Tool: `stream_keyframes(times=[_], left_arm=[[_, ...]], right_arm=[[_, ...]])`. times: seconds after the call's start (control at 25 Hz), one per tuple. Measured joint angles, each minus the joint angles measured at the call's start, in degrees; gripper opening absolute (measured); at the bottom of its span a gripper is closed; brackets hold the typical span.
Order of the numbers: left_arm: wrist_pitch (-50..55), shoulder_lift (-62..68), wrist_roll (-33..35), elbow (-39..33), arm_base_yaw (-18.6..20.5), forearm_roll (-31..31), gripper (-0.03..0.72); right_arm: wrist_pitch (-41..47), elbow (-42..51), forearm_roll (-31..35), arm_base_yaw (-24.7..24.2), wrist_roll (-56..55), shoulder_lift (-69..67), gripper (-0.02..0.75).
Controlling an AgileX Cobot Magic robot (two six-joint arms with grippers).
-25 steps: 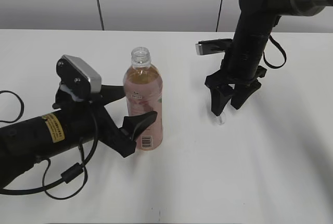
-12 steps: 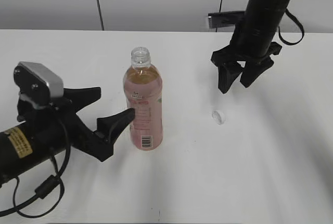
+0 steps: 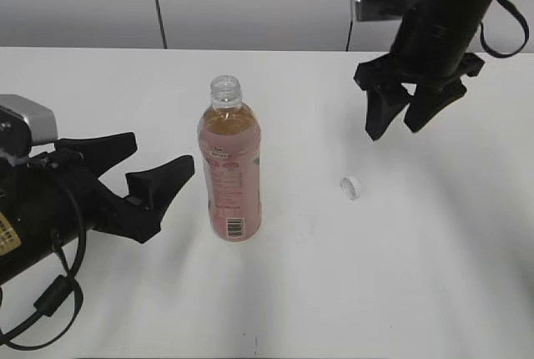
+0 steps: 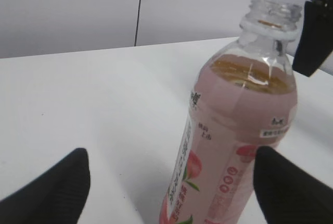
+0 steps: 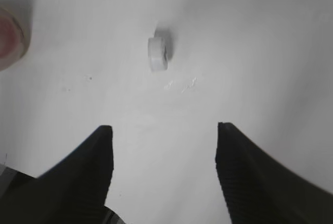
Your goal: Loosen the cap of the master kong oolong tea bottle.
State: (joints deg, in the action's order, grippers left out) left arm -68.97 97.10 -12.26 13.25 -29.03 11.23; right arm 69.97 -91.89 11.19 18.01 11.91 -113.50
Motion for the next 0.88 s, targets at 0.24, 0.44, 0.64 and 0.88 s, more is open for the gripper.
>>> stream_keyframes(times=[0.24,0.44,0.64,0.88], left_arm=[[0.0,-0.1,-0.2,0.0,0.0,-0.2,0.583],[0.0,-0.1,-0.2,0.0,0.0,-0.6,0.582],[0.0,-0.1,-0.2,0.0,0.0,-1.9,0.580],[0.0,-0.1,-0.2,0.0,0.0,-2.2,0.575]], right_arm=[[-4.7,8.7,0.3,1.7,0.1,-1.3,0.470],[-11.3,9.2,0.5,4.0,3.3,-4.7,0.468],[-14.9,8.5,1.4,4.6,6.3,-8.1,0.468],[-15.2,7.1,-2.3,4.6,4.4,-10.8,0.465]])
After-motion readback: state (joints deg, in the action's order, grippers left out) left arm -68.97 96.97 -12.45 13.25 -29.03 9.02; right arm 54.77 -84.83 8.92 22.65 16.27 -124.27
